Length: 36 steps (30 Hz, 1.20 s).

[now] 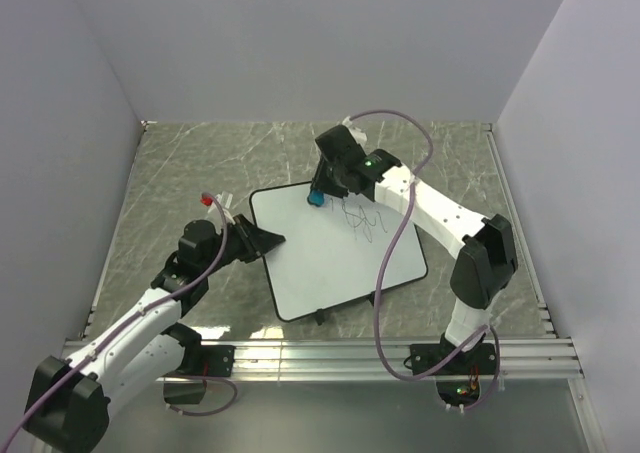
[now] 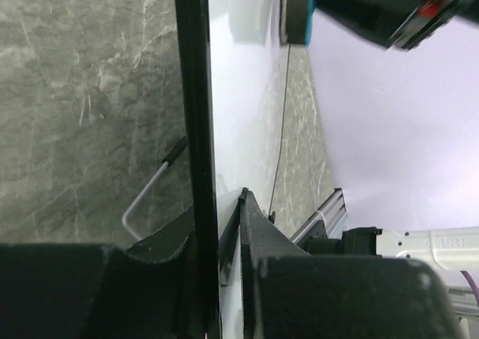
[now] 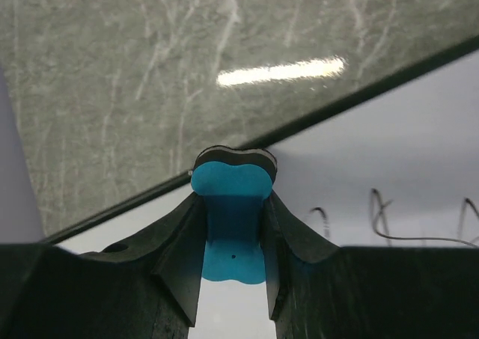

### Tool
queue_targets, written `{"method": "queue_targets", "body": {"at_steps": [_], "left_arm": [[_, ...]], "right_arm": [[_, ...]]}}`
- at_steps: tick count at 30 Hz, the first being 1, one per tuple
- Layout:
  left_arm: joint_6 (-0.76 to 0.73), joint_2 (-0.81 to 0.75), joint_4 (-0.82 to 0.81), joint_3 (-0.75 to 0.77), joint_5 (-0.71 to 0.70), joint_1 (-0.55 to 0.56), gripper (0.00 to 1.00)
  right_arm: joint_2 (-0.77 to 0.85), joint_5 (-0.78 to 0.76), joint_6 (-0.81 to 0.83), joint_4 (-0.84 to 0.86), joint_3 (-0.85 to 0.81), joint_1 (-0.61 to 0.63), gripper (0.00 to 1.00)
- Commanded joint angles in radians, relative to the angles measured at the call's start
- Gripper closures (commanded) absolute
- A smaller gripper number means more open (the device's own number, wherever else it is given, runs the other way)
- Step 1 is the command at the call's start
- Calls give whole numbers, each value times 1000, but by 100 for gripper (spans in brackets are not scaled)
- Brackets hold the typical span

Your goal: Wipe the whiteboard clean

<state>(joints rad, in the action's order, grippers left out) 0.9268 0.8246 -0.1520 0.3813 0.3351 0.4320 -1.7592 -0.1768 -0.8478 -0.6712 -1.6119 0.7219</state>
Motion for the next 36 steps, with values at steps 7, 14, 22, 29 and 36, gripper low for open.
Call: {"method": "queue_targets", "body": {"at_steps": [7, 14, 22, 29, 36], "left_arm": [[-108, 105, 304, -27, -390, 16, 100], [-80, 50, 318, -41, -492, 16, 100], [-80, 87, 315, -33, -490, 17, 100], [-89, 102, 302, -30, -479, 27, 100], [-109, 73, 286, -27, -493, 82, 100]], "right_arm": [[-45, 19, 35, -38, -109, 8, 100], [93, 13, 30, 38, 214, -1, 100], [277, 22, 4, 128, 575, -32, 100], [213, 48, 10, 130, 419, -81, 100], [-38, 79, 24, 27, 32, -84, 100]]}}
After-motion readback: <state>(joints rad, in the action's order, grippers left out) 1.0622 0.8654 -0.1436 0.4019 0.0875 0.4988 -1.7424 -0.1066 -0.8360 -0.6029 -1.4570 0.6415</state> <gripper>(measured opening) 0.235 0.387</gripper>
